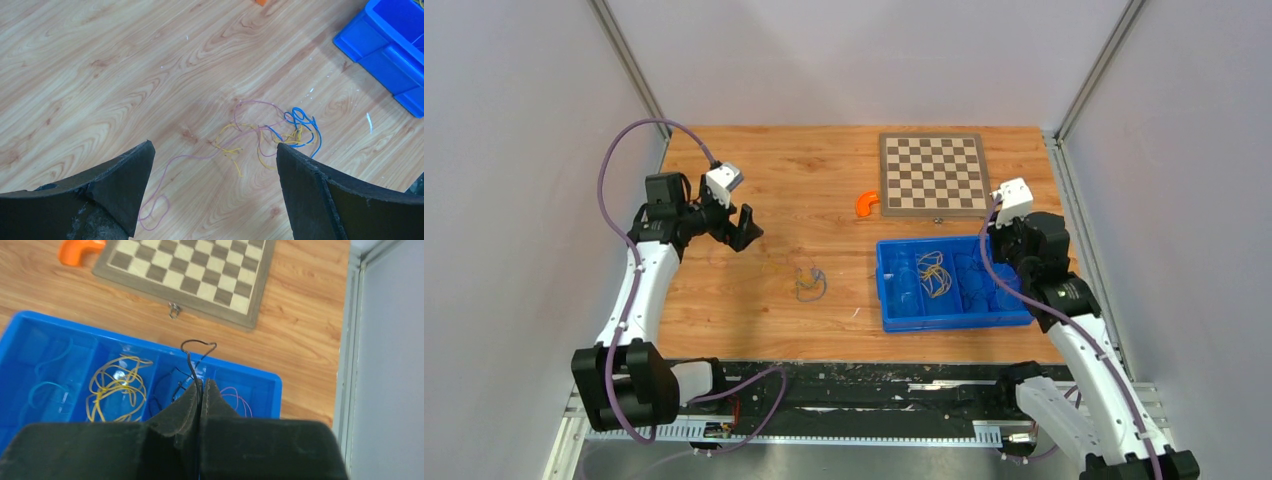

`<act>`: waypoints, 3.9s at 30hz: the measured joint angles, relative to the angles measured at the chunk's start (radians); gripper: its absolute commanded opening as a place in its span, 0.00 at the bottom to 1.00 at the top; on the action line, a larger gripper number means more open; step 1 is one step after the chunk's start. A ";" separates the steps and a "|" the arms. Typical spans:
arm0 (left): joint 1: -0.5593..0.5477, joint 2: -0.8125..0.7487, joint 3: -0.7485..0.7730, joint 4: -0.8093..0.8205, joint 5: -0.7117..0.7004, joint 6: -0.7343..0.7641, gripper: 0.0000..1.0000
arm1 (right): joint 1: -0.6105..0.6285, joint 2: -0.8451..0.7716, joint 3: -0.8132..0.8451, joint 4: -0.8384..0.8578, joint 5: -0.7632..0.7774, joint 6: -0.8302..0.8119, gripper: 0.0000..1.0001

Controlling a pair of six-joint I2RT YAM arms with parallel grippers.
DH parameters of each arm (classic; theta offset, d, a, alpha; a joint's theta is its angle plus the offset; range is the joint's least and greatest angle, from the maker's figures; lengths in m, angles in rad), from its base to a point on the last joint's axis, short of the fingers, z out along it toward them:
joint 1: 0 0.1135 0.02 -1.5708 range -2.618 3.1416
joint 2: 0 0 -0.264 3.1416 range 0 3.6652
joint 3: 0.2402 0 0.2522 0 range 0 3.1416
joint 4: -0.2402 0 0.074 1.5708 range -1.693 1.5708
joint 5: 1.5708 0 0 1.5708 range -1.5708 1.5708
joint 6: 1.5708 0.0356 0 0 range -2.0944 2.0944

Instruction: Untangle the cables

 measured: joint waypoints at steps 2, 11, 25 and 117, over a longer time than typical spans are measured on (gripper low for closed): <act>0.000 -0.007 0.000 0.000 0.003 -0.005 1.00 | -0.029 0.031 -0.027 0.015 -0.018 -0.020 0.00; 0.000 -0.013 0.002 -0.001 0.004 -0.014 1.00 | -0.061 0.189 -0.118 0.060 -0.128 -0.128 0.00; 0.000 -0.017 0.002 -0.006 0.001 -0.015 1.00 | -0.075 0.492 -0.188 0.154 -0.156 -0.159 0.00; 0.000 -0.005 0.031 -0.008 -0.033 -0.030 1.00 | -0.053 0.603 0.167 -0.150 -0.305 -0.232 0.00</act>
